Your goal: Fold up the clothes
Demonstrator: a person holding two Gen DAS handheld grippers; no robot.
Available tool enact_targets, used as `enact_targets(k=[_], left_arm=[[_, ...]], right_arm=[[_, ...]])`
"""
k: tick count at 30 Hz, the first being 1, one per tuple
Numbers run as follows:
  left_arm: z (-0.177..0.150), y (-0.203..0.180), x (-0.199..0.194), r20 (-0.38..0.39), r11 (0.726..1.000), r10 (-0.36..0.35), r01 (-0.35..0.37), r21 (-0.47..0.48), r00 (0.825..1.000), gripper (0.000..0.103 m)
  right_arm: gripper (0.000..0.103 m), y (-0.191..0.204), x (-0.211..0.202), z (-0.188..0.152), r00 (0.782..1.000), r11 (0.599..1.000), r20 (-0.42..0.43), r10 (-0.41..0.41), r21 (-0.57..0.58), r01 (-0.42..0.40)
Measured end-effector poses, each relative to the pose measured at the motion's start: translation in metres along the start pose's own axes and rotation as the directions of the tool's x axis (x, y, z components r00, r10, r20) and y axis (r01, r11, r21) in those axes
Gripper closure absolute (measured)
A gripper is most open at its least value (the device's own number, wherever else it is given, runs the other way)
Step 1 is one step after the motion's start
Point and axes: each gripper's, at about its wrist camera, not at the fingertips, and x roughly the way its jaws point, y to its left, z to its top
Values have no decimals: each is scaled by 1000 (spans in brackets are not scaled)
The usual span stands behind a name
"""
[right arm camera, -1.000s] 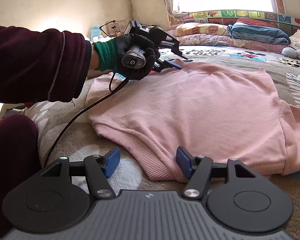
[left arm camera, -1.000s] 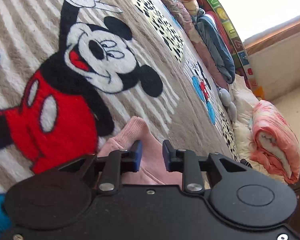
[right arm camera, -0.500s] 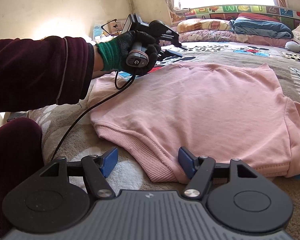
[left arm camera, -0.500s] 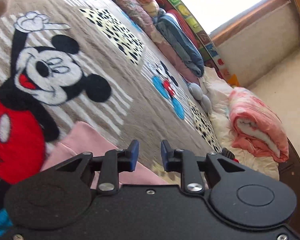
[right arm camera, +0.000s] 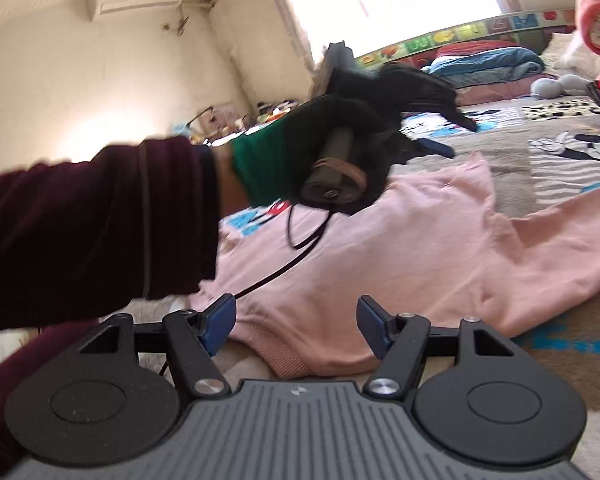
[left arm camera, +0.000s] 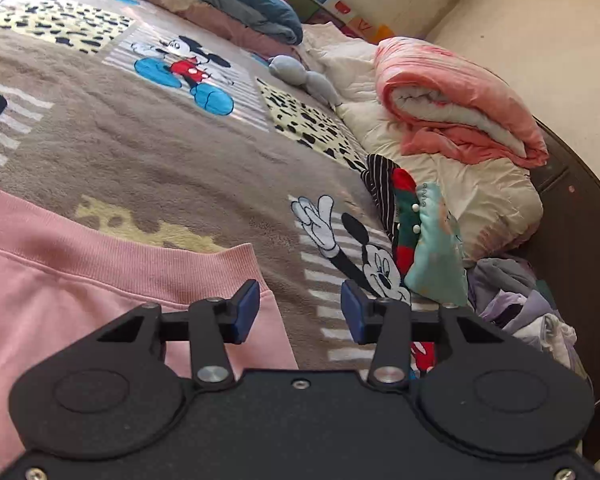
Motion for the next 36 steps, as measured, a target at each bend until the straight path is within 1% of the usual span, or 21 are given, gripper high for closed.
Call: enact_targets(k=[2,5,6,8,9,10,11,14,16,17,19,21,23,26,28,29,30,31,32,33,36], left_arm=[[-22,-12,-19,22,998,1,-2,66,1000,60],[-54,-30,-47,54,986,-1,-8,165,999,60],[-65,-36,-56,65,980,-2,-11,198,998,60],[-86,-48,-75,86,965,-6,-17,262,996,60],[-97,-55,-84,97,956,-8,-21,294,995,64],[-108,-61,-93,108,945,-11,-25,325,994,67],[-119,-67,-103,118,934,-14,-29,356,993,68],[-147,-83,-124,154,897,-23,-47,439,988,70],[-148,-88,-120,178,884,-40,-49,466,983,73],[-149,-90,-118,188,877,-50,-46,478,981,74],[-153,-96,-111,194,847,-88,-30,532,977,83],[-158,-98,-100,180,824,-89,-29,566,980,89],[-160,-97,-86,150,823,-85,-15,568,985,89],[-164,-93,-68,76,829,-58,6,560,995,89],[-165,-91,-62,52,835,-49,12,551,997,89],[-164,-90,-61,45,839,-49,17,545,998,89],[-163,-89,-60,38,843,-52,24,538,998,89],[-162,-87,-60,31,848,-56,31,529,998,89],[-162,-86,-60,28,851,-58,35,523,998,89],[-163,-86,-60,27,852,-59,36,523,998,89],[-164,-87,-61,23,850,-57,37,526,998,90]], right_arm=[[36,-34,-20,12,993,989,70,-95,118,86],[35,-91,-41,26,954,926,130,-270,308,220],[33,-113,-46,26,937,885,145,-318,399,239],[30,-157,-54,19,909,772,177,-378,602,204],[34,-173,-56,13,900,720,195,-390,673,166],[46,-185,-56,6,888,675,217,-406,727,131],[48,-195,-55,1,876,640,232,-422,761,107],[45,-198,-39,8,869,653,210,-448,741,158],[44,-199,-28,14,865,659,182,-468,724,204],[44,-204,-27,14,861,654,186,-473,730,201],[46,-213,-26,15,855,641,198,-480,745,188],[47,-228,-32,16,849,616,223,-479,774,144],[48,-241,-36,18,844,597,243,-478,795,109],[48,-251,-29,27,850,613,233,-472,779,127],[48,-248,-22,34,855,642,207,-475,747,176],[50,-246,-19,35,854,647,195,-483,736,198],[59,-245,-16,36,852,652,183,-491,725,220],[76,-243,-13,37,850,657,170,-499,714,242],[87,-242,-12,37,846,657,165,-506,709,255],[91,-242,-13,36,840,651,172,-514,716,251],[92,-238,-27,33,813,646,239,-532,735,207]])
